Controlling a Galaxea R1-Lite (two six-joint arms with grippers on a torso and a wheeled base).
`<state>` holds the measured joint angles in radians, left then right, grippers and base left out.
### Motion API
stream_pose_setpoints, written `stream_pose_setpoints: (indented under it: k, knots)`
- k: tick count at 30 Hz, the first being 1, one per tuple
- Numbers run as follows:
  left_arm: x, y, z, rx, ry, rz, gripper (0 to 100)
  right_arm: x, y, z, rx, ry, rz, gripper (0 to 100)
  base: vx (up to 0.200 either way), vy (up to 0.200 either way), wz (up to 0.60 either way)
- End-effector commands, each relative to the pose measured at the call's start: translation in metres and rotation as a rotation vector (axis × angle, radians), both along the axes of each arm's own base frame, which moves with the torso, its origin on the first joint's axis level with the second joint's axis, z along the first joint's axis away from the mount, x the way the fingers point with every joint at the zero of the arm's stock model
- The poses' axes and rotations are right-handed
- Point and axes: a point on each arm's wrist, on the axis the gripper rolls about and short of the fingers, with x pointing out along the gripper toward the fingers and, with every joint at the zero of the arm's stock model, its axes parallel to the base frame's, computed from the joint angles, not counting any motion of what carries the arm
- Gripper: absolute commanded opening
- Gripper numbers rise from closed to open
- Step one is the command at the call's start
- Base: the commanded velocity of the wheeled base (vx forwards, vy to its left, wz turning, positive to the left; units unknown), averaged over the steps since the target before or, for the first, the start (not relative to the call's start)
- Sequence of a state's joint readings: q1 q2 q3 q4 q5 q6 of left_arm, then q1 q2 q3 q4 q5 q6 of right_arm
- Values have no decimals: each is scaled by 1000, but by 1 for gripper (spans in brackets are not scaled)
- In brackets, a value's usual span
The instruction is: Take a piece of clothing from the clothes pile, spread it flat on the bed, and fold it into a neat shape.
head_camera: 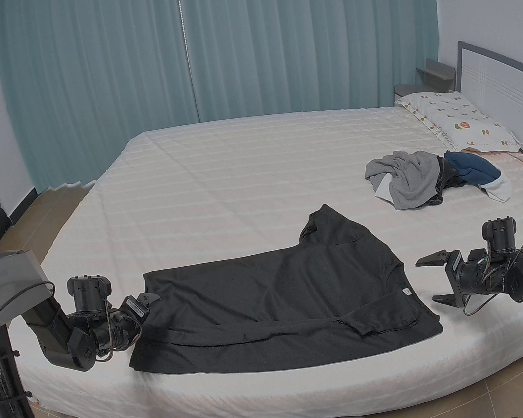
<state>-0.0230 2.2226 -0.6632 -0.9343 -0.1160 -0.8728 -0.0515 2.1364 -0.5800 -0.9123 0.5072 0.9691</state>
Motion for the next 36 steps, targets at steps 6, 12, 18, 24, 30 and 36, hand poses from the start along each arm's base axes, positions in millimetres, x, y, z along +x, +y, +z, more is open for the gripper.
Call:
stream_pose_setpoints:
  k: [6,12,18,24,30,36]
  knots:
    - [-2,17,27,-29,-71,58,100,0,-1,0,0,0,-3,100,0,0,0]
    - [-10,12,27,-45,-44,1,100,0,-2,0,0,0,-8,100,0,0,0]
    - [-16,7,20,15,64,-103,100,-1,-3,0,0,2,-11,100,0,0,0]
    - [-17,-7,13,25,99,-147,100,-1,-3,-1,-1,4,-11,100,0,0,0]
    - [-12,-8,10,28,101,-151,0,-1,-2,-1,-11,5,-20,100,0,0,0]
    - [-6,-5,5,31,105,-137,0,-1,-1,-1,-24,4,-26,100,0,0,0]
